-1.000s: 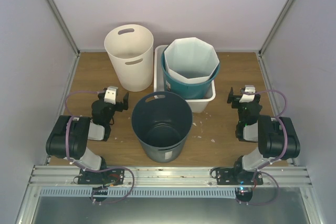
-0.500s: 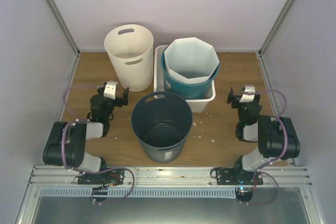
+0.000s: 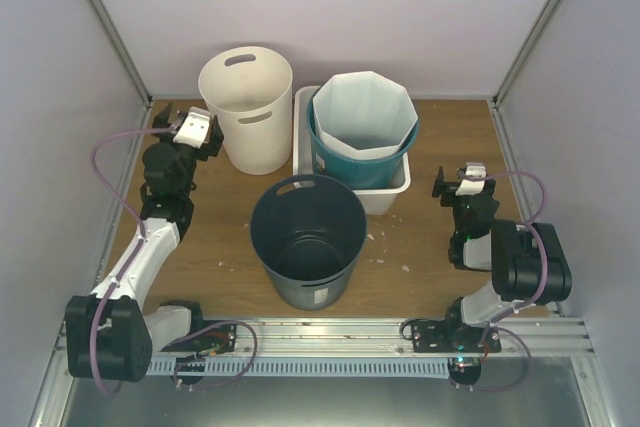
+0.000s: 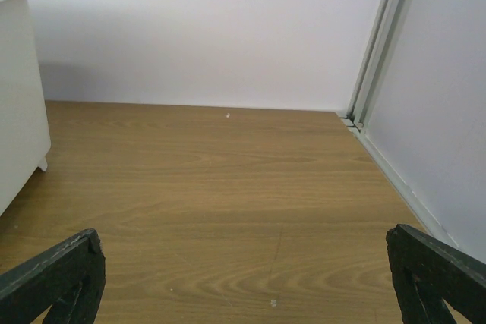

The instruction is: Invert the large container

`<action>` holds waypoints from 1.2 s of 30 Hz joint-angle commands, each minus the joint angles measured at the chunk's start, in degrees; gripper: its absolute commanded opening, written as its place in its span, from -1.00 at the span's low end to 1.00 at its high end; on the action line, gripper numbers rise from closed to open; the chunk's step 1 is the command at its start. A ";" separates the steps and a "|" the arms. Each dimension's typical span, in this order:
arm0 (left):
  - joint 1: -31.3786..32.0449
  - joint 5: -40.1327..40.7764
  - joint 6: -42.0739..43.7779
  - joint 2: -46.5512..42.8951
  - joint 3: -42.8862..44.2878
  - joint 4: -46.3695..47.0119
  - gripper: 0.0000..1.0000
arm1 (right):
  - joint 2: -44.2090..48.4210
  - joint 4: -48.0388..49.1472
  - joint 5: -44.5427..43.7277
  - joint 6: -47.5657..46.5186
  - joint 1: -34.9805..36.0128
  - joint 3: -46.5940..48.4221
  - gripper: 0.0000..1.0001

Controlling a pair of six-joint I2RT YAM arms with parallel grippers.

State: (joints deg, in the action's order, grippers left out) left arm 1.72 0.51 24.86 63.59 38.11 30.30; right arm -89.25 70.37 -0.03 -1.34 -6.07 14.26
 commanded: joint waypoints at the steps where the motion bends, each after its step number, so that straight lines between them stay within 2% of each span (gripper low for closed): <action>1: 0.14 3.87 8.97 3.07 6.55 -6.73 0.98 | -0.75 2.60 -0.17 -0.85 0.29 0.68 1.00; 7: 4.21 4.31 19.57 6.24 14.47 -9.36 0.95 | -0.75 2.59 -0.20 -0.85 0.33 0.60 1.00; 10: 7.68 3.28 26.97 6.06 16.47 -11.38 0.94 | -0.75 2.62 -0.17 -0.85 0.26 0.60 0.99; 13: 10.48 2.16 30.69 5.52 18.14 -15.22 0.93 | -0.76 2.58 -0.19 -0.85 0.27 0.65 1.00; 16: 12.56 3.05 32.91 5.93 17.65 -16.09 0.90 | -0.79 2.54 -0.17 -0.85 0.27 0.63 1.00; 19: 14.13 6.20 35.49 7.67 15.68 -10.21 0.89 | -0.75 2.58 -0.21 -0.84 0.27 0.62 1.00; 24: 15.72 8.84 36.67 13.46 17.62 -4.68 0.89 | -0.75 2.64 -0.17 -0.85 0.31 0.59 1.00; 32: 19.58 10.21 40.96 18.58 20.17 -4.84 0.84 | -0.75 2.66 -0.19 -0.85 0.27 0.60 1.00; 36: 21.16 10.64 40.92 17.63 21.65 -8.98 0.79 | -0.80 2.66 -0.21 -0.85 0.27 0.63 1.00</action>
State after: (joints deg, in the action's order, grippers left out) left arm 21.56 9.39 64.07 81.45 58.08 24.03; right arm -89.27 70.39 -0.01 -1.67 -6.07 14.26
